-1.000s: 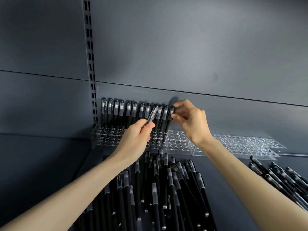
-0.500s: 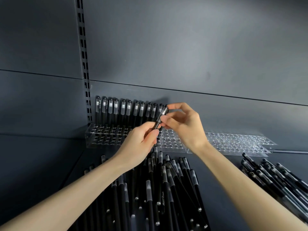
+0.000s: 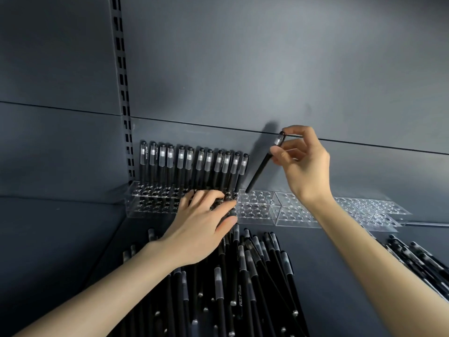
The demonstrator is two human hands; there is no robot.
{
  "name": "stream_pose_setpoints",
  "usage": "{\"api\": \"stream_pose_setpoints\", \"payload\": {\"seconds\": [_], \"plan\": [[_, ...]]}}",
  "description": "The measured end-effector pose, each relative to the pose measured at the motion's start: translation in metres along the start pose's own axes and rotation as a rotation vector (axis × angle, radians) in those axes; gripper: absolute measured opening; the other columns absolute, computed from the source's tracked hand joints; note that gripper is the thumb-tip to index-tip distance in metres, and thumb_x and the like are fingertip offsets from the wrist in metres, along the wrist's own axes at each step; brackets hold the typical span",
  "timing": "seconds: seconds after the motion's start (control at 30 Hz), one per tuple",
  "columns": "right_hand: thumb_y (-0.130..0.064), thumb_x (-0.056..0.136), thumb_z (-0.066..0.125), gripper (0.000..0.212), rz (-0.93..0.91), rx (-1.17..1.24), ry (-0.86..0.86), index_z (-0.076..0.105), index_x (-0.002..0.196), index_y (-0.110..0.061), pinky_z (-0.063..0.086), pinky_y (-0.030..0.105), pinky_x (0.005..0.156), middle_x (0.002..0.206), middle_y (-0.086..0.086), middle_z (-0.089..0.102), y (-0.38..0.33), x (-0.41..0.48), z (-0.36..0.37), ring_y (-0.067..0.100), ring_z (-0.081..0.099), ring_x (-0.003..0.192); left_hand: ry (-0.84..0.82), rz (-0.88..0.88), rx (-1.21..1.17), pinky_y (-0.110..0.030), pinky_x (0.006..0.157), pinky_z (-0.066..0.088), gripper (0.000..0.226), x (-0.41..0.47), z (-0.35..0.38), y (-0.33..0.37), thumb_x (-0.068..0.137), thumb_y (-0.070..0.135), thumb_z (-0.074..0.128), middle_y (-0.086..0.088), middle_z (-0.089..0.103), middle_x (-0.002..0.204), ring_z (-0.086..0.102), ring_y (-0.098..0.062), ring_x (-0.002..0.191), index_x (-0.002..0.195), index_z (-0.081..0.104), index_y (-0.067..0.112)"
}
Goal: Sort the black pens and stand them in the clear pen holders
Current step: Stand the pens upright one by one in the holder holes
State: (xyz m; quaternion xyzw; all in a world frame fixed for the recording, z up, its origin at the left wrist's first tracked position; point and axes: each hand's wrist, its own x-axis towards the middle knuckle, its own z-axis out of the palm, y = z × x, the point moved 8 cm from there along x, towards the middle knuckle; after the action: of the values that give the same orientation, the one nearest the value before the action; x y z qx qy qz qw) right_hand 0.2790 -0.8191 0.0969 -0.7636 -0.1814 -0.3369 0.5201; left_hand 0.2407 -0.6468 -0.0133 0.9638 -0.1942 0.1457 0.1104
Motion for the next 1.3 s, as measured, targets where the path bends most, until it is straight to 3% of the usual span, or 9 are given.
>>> {"api": "stream_pose_setpoints", "payload": {"seconds": [0.2, 0.4, 0.63, 0.87, 1.0, 1.1, 1.2, 1.3], "plan": [[-0.01, 0.086, 0.067, 0.03, -0.025, -0.032, -0.04, 0.051, 0.099, -0.032, 0.054, 0.045, 0.079, 0.073, -0.007, 0.063, 0.008, 0.001, 0.013, 0.025, 0.067, 0.077, -0.013, 0.005, 0.044, -0.04, 0.113, 0.007, 0.084, 0.0, 0.002, -0.001, 0.076, 0.061, -0.013, 0.011, 0.024, 0.145, 0.017, -0.013, 0.133, 0.147, 0.024, 0.036], [-0.011, 0.085, 0.068, 0.027, -0.008, -0.107, -0.121, 0.054, 0.103, -0.026, 0.049, 0.024, 0.072, 0.074, -0.005, 0.067, 0.021, -0.004, 0.029, 0.013, 0.063, 0.071, -0.021, 0.007, 0.044, -0.041, 0.113, 0.007, 0.085, 0.001, 0.002, 0.0, 0.076, 0.06, -0.014, 0.01, 0.023, 0.146, 0.016, -0.014, 0.134, 0.148, 0.023, 0.035], [-0.01, 0.086, 0.067, 0.026, -0.011, -0.203, -0.215, 0.056, 0.107, -0.019, 0.049, 0.024, 0.073, 0.074, -0.001, 0.066, 0.02, -0.007, 0.039, 0.015, 0.063, 0.071, -0.03, 0.012, 0.045, -0.042, 0.113, 0.008, 0.085, 0.001, 0.004, 0.0, 0.076, 0.06, -0.014, 0.009, 0.023, 0.146, 0.017, -0.015, 0.134, 0.148, 0.024, 0.034], [-0.007, 0.086, 0.067, 0.025, 0.017, -0.238, -0.23, 0.058, 0.108, -0.016, 0.052, 0.036, 0.079, 0.07, -0.007, 0.065, 0.023, -0.014, 0.04, 0.019, 0.065, 0.073, -0.04, 0.013, 0.054, -0.043, 0.113, 0.01, 0.087, 0.001, 0.003, 0.001, 0.075, 0.06, -0.016, 0.009, 0.023, 0.146, 0.018, -0.015, 0.133, 0.147, 0.024, 0.034], [-0.007, 0.086, 0.067, 0.025, 0.008, -0.266, -0.219, 0.06, 0.109, -0.017, 0.053, 0.035, 0.082, 0.076, -0.015, 0.064, 0.018, -0.015, 0.038, 0.014, 0.066, 0.078, -0.043, 0.009, 0.078, -0.043, 0.113, 0.01, 0.086, 0.001, 0.002, 0.001, 0.076, 0.06, -0.016, 0.008, 0.025, 0.146, 0.021, -0.017, 0.132, 0.147, 0.025, 0.033], [-0.008, 0.086, 0.066, 0.027, 0.022, -0.276, -0.217, 0.061, 0.111, -0.018, 0.053, 0.032, 0.082, 0.087, -0.007, 0.068, 0.017, -0.017, 0.035, 0.011, 0.066, 0.079, -0.063, -0.007, 0.08, -0.046, 0.115, 0.008, 0.072, 0.0, 0.002, 0.004, 0.088, 0.061, -0.004, 0.006, 0.024, 0.147, 0.02, -0.018, 0.135, 0.147, 0.024, 0.032], [-0.009, 0.086, 0.067, 0.028, 0.024, -0.264, -0.186, 0.061, 0.112, -0.017, 0.051, 0.018, 0.078, 0.092, -0.006, 0.066, 0.011, -0.023, 0.028, 0.003, 0.062, 0.076, -0.095, -0.034, 0.041, -0.048, 0.116, 0.003, 0.052, -0.001, -0.002, 0.006, 0.099, 0.05, 0.017, 0.005, 0.023, 0.15, 0.018, -0.017, 0.139, 0.146, 0.028, 0.028], [-0.011, 0.088, 0.064, 0.02, 0.042, -0.224, -0.164, 0.061, 0.108, -0.013, 0.046, 0.007, 0.07, 0.092, -0.005, 0.064, 0.006, -0.037, 0.019, 0.001, 0.059, 0.078, -0.044, -0.03, 0.026, -0.042, 0.113, 0.01, 0.047, -0.006, -0.016, 0.015, 0.1, 0.046, 0.026, 0.006, 0.031, 0.147, 0.024, -0.015, 0.136, 0.141, 0.037, 0.026]]}}
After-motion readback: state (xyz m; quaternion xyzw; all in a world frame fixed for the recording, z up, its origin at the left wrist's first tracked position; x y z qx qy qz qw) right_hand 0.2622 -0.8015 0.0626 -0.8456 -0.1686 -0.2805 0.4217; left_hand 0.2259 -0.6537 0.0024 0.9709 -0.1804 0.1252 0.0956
